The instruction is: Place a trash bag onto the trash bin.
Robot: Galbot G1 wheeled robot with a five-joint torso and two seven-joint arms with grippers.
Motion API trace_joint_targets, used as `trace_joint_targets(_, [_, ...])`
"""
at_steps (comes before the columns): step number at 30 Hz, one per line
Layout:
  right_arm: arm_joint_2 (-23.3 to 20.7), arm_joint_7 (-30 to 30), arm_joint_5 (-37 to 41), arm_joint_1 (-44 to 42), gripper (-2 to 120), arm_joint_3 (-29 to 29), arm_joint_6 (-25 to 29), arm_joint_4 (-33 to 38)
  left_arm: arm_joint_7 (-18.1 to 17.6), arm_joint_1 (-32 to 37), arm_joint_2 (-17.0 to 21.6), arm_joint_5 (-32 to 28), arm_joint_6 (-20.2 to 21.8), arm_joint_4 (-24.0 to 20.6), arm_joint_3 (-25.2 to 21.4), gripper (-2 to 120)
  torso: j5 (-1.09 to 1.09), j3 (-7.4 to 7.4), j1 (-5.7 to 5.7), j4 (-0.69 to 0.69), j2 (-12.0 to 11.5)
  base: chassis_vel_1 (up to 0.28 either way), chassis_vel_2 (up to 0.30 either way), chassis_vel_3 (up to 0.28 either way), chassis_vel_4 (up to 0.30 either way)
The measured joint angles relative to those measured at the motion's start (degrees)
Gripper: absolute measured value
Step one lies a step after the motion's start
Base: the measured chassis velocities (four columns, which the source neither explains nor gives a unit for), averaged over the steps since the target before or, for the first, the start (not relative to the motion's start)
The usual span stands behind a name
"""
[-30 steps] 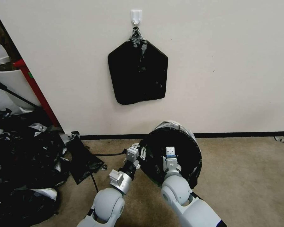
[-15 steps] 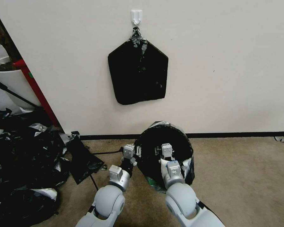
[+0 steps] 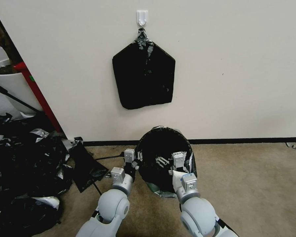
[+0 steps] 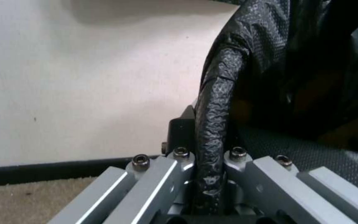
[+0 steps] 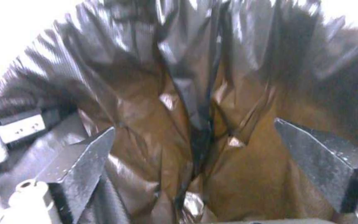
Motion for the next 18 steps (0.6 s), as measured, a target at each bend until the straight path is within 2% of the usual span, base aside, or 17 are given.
trace_joint_targets(6, [0.4,1.4,4.2,-0.6,100,0.1,-1.6,2.9,-0.9,-0.2,0.0,-1.4,0.3,0.0,-1.1,2,0.00,0.00,0.00,0.00,0.0,0.000,0.000,0.000,0.000])
trace_joint_targets(9, [1.2,-0.3,4.1,-2.2,100,2.5,1.5,8.3,-6.2,-0.9,-0.1,-7.1,4.5,-0.1,-1.7,2,0.00,0.00,0.00,0.00,0.0,0.000,0.000,0.000,0.000])
trace_joint_targets(10, [1.2,-0.3,4.1,-2.2,100,2.5,1.5,8.3,-6.2,-0.9,-0.1,-7.1,4.5,-0.1,-1.7,2,0.00,0.00,0.00,0.00,0.0,0.000,0.000,0.000,0.000])
trace_joint_targets(14, [2.6,-3.5,-1.4,-4.2,100,6.5,8.3,13.1,-15.4,-2.0,-0.2,-18.4,13.2,-2.6,-2.9,2,-0.01,0.00,0.00,0.00,0.0,0.000,0.000,0.000,0.000])
trace_joint_targets(16, [2.7,-3.6,-2.2,-4.4,100,7.0,8.9,13.5,-16.7,-2.1,-0.1,-20.2,14.5,-3.0,-3.1,2,0.00,0.00,0.00,0.01,0.0,0.000,0.000,0.000,0.000])
trace_joint_targets(18, [3.7,-2.8,-7.2,-5.9,100,9.1,10.2,15.1,-27.2,-3.4,0.1,-33.4,24.9,-6.2,-4.7,2,0.00,0.00,0.00,-0.01,0.0,0.000,0.000,0.000,0.000])
